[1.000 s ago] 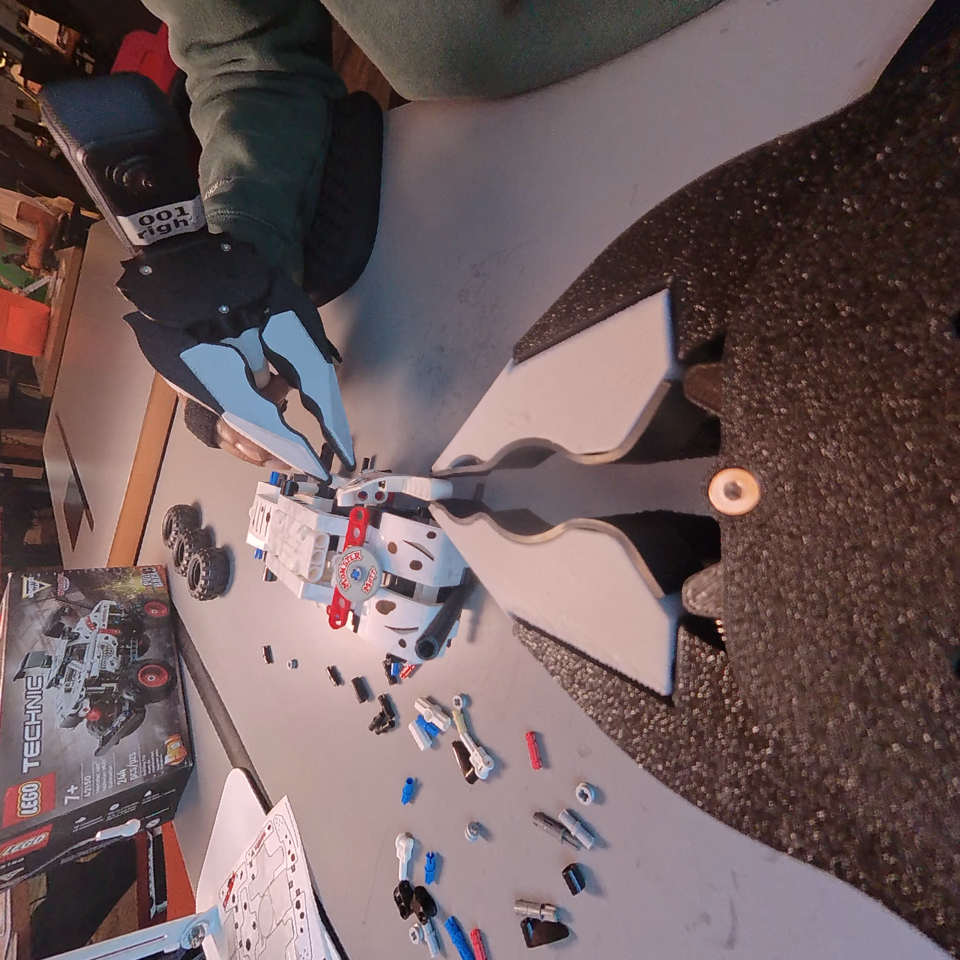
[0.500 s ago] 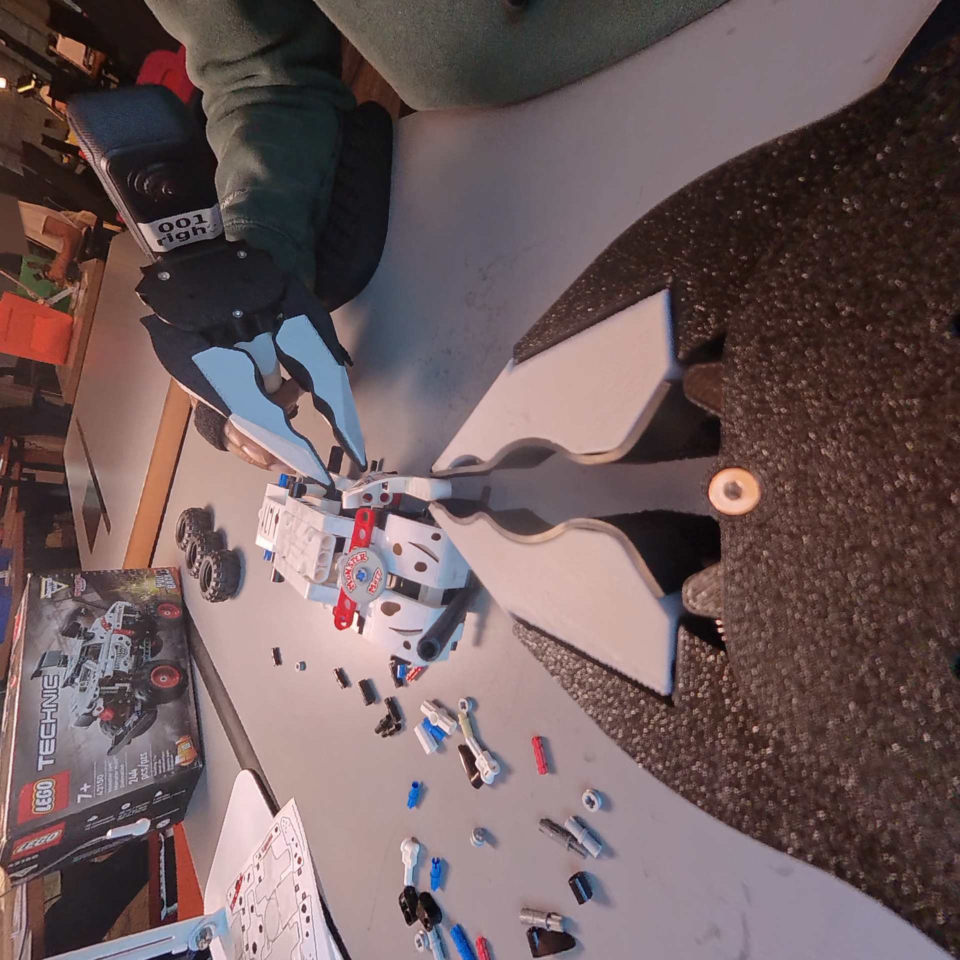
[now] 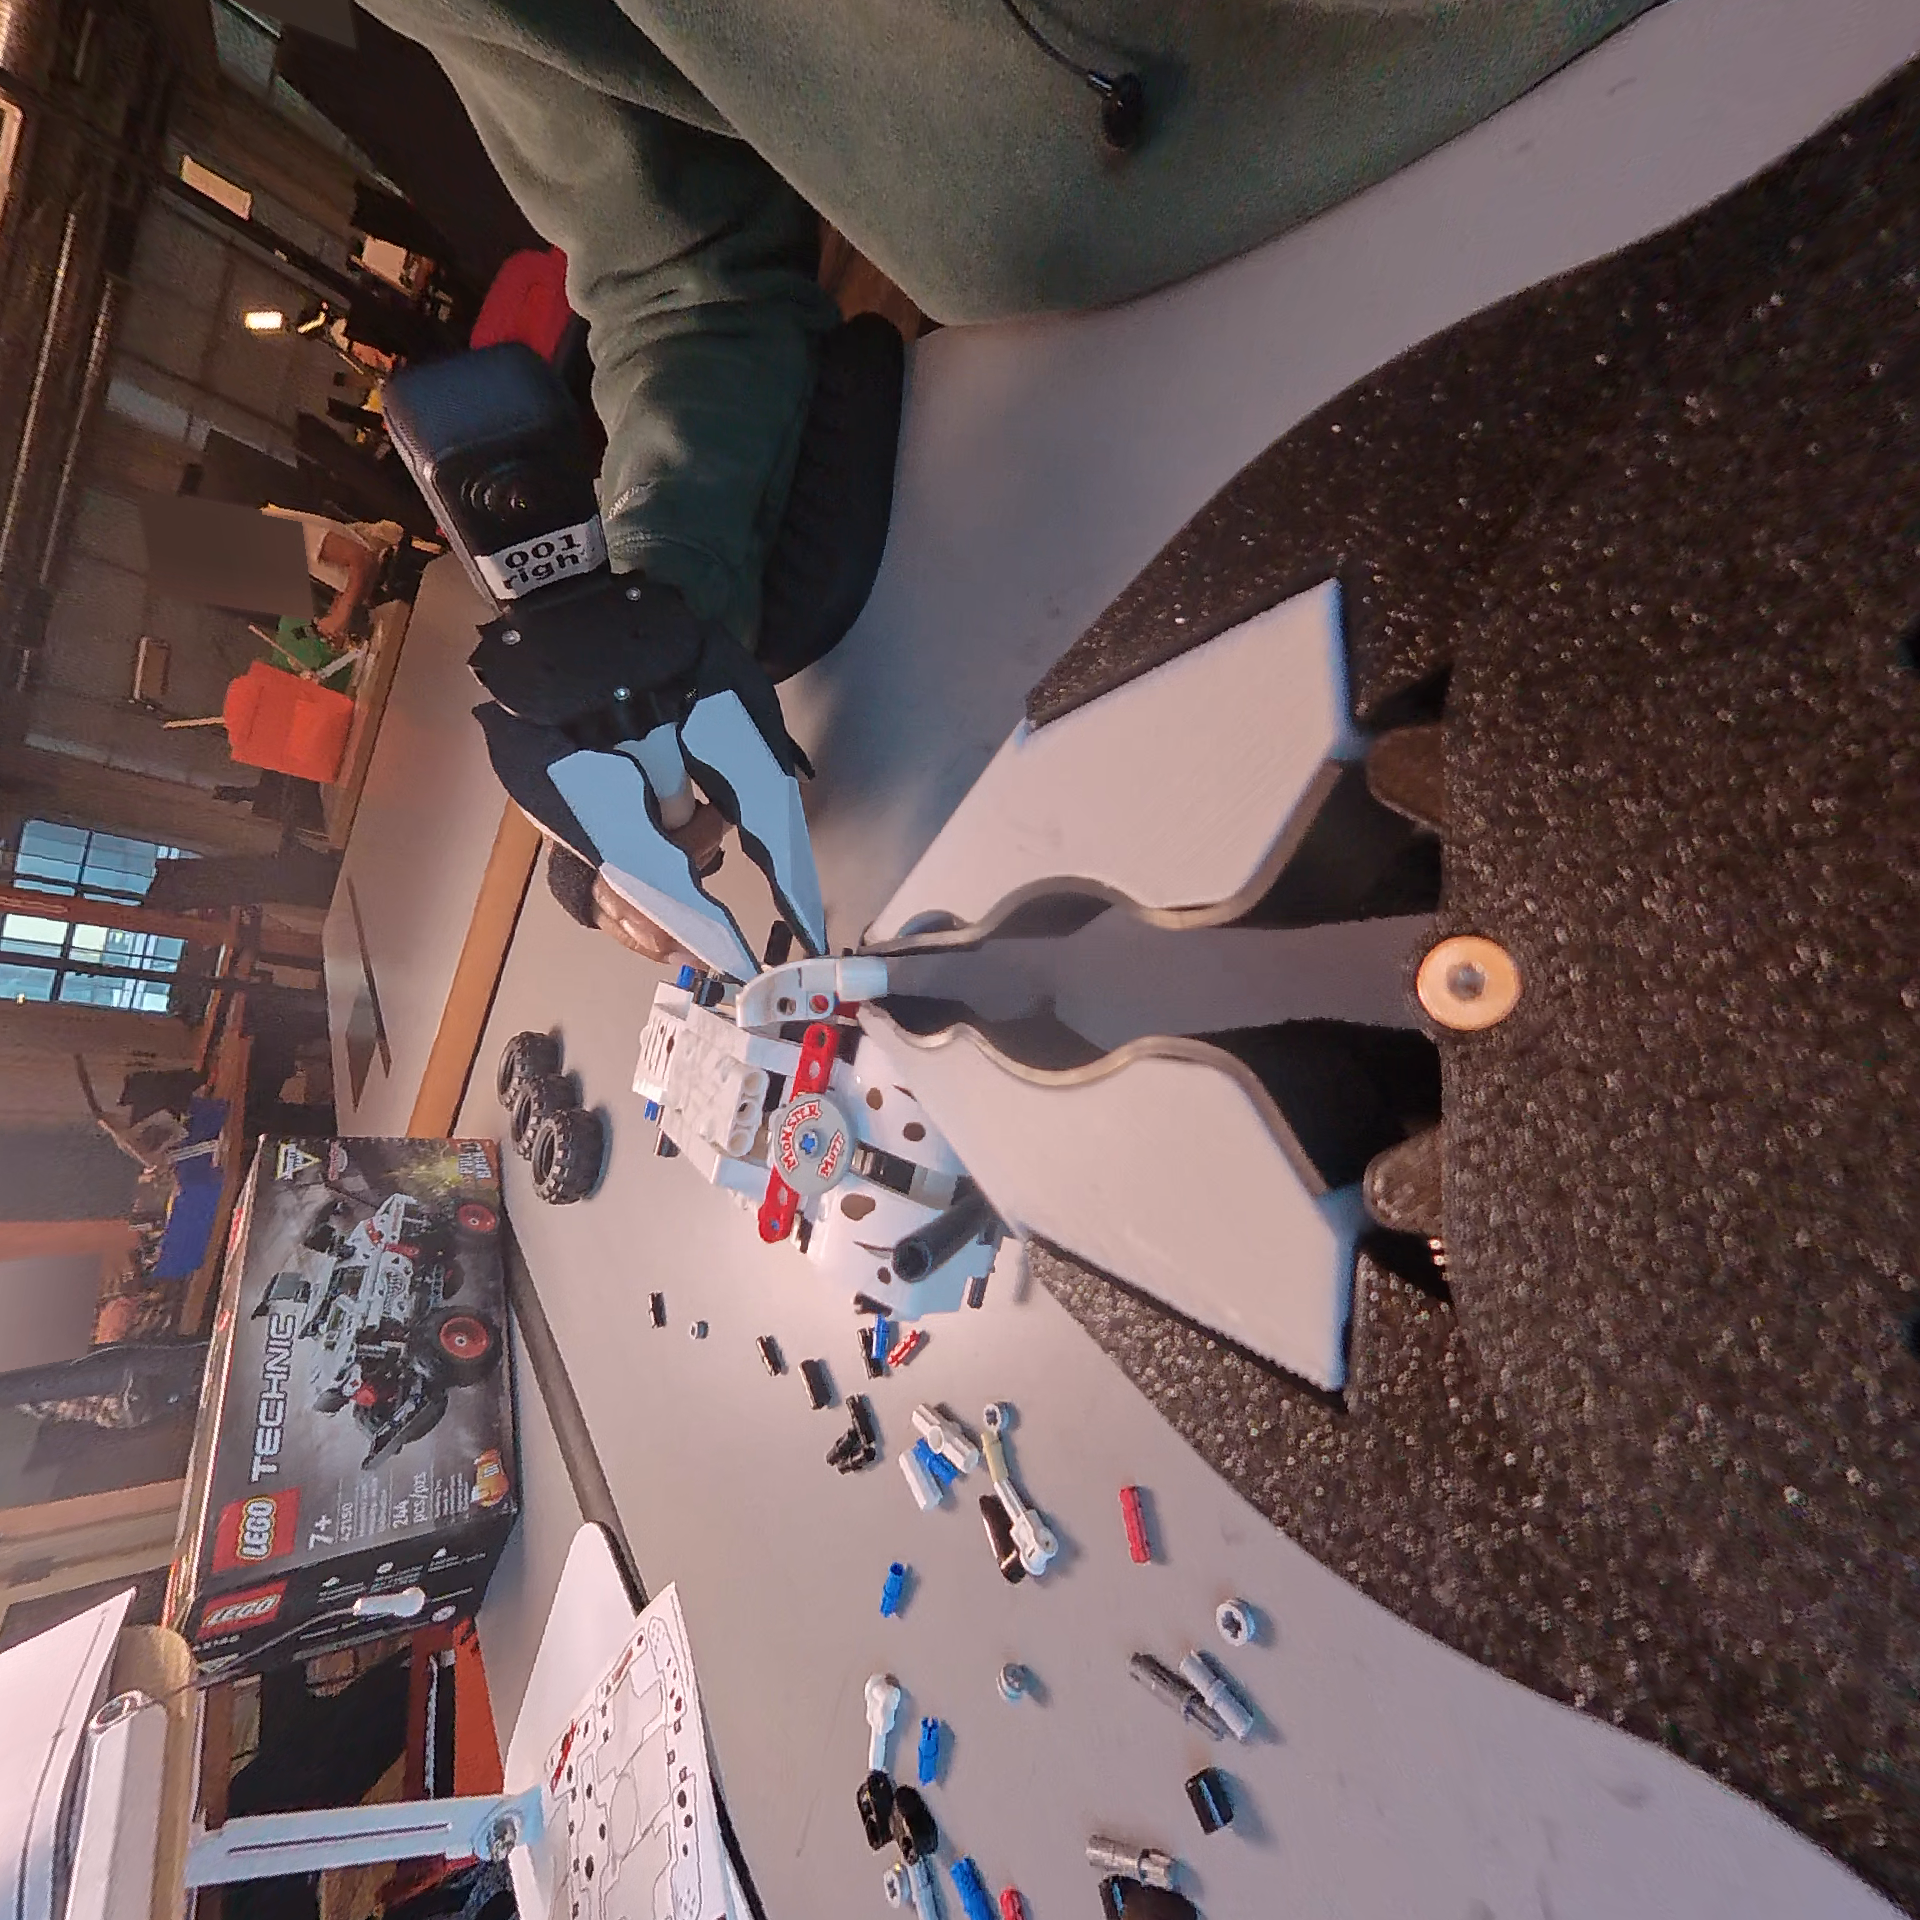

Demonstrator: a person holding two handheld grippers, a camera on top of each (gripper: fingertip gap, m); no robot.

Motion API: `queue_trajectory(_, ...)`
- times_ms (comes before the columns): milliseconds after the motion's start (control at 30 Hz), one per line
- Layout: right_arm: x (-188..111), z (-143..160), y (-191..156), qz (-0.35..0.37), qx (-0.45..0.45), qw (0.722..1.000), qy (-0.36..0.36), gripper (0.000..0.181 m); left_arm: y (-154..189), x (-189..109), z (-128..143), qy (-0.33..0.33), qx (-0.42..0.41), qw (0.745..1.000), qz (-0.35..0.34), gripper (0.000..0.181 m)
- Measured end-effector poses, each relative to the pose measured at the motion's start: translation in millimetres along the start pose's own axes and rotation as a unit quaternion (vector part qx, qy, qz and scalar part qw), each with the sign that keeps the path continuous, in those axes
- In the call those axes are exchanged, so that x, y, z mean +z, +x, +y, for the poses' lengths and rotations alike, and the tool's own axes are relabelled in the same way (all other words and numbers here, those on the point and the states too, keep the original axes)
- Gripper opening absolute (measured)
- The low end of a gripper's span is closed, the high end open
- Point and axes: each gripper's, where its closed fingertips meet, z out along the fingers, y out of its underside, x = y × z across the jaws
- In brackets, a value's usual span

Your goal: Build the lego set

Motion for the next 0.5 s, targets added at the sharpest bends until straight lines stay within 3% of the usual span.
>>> queue_trajectory(500,-4,-22,6,0.005,0.066,0.996,0.055,0.028,-1,-3,-21,0.082,-0.088,0.992,0.029,0.007)
